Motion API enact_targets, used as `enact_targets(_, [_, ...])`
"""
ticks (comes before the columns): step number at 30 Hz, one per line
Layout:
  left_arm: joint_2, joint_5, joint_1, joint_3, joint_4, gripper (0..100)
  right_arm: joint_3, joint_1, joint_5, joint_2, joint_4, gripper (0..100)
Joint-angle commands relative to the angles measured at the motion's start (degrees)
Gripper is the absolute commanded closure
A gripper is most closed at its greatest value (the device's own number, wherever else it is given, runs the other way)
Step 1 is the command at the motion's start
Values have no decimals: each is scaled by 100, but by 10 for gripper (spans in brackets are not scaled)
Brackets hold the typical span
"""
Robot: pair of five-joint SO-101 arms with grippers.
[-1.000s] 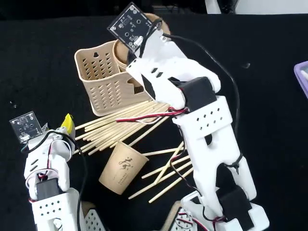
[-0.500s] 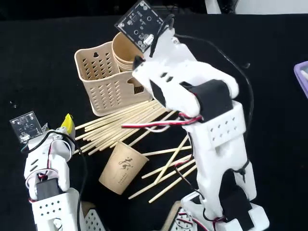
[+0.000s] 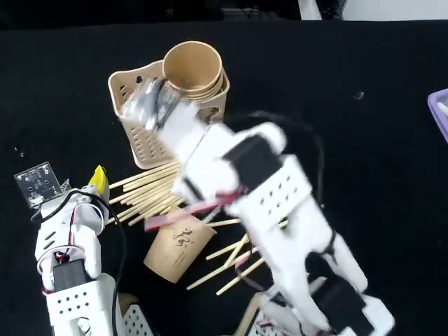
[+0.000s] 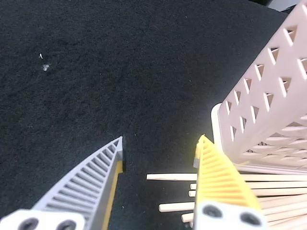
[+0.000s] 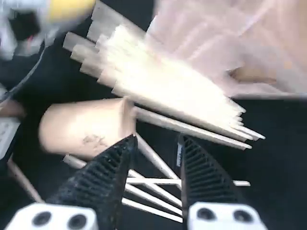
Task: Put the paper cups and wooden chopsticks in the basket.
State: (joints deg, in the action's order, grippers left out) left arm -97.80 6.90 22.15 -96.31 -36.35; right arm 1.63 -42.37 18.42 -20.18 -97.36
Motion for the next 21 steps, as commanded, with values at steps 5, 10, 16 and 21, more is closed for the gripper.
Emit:
enact_targets(5, [-62, -53, 22, -136, -18, 762, -2545, -756, -35, -1279, 1134, 841])
enact_targets(10, [-62, -53, 22, -136, -18, 762, -2782, -844, -79, -1349, 1143, 743])
enact_targets(16, [-62, -53, 22, -136, -18, 762, -3152, -844, -79, -752, 1574, 744])
enact_targets(21, [-62, -53, 40, -136, -18, 762, -3143, -844, -88, -620, 1670, 744])
